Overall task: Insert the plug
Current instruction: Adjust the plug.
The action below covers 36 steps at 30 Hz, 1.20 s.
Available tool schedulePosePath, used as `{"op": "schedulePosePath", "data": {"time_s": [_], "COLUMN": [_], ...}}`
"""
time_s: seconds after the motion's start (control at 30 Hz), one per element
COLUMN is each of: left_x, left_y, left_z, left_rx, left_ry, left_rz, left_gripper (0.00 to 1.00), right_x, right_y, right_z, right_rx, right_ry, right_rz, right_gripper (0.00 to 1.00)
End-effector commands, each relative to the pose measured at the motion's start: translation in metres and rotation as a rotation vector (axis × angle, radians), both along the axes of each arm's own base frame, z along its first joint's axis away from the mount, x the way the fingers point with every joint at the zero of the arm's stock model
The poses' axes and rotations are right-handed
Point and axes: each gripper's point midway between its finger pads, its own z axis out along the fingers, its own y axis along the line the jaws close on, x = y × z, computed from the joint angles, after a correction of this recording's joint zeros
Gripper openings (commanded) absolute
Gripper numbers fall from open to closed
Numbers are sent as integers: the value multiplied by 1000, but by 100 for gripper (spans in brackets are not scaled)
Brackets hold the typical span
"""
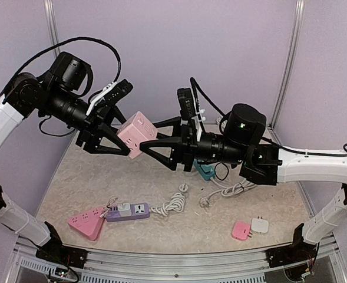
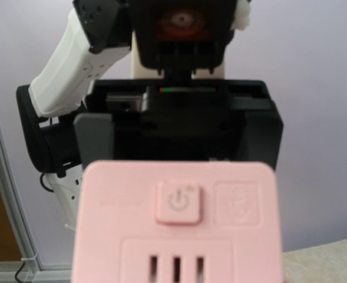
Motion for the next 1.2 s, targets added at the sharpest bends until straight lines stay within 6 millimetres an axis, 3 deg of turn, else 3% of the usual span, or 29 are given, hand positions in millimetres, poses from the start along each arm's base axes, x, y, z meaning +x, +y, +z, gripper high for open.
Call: {"op": "schedulePosePath", "data": {"time_s": [0.0, 0.03, 0.1, 0.13, 0.27, 0.43, 0.57, 0.77, 0.93, 0.97, 1.03, 1.1, 1.13, 1.17], "left_x": [-4, -4, 0, 1, -5, -14, -13, -12, -10, -9, -7, -5, -3, 1], "left_y": [-4, -4, -2, 0, 3, -1, -3, -4, -7, -7, -6, -5, -5, -4], "left_z": [6, 4, -5, -11, -39, -43, -44, -57, -46, -45, -45, -45, -45, -46], "left_rx": [-19, -10, 27, 54, 182, 224, 229, 273, 232, 227, 221, 214, 212, 213], "left_ry": [20, 18, 3, -16, -116, -153, -149, -112, -108, -100, -88, -78, -74, -74], "left_rz": [-10, -5, 18, 23, -16, -52, -56, -63, -61, -58, -55, -49, -39, -22], "left_gripper": [0, 0, 0, 0, 0, 0, 0, 0, 0, 0, 0, 0, 0, 15], "right_x": [7, 7, 6, 7, 12, 7, 6, 0, 0, 0, 2, 6, 7, 10], "right_y": [5, 4, 4, 4, 2, 6, 15, 26, 32, 32, 31, 29, 27, 27], "right_z": [-14, -16, -20, -23, -33, -45, -52, -46, -60, -62, -63, -65, -65, -66], "right_rx": [-81, -99, -152, -189, -292, -355, -396, -356, -403, -409, -414, -421, -423, -428], "right_ry": [17, 18, 19, 27, 47, 69, 82, 82, 115, 120, 126, 127, 128, 136], "right_rz": [-37, -38, -35, -40, -75, -34, -15, 48, 63, 64, 46, 22, 11, -6], "right_gripper": [13, 35, 94, 99, 100, 99, 92, 71, 57, 50, 22, 2, 0, 0]}}
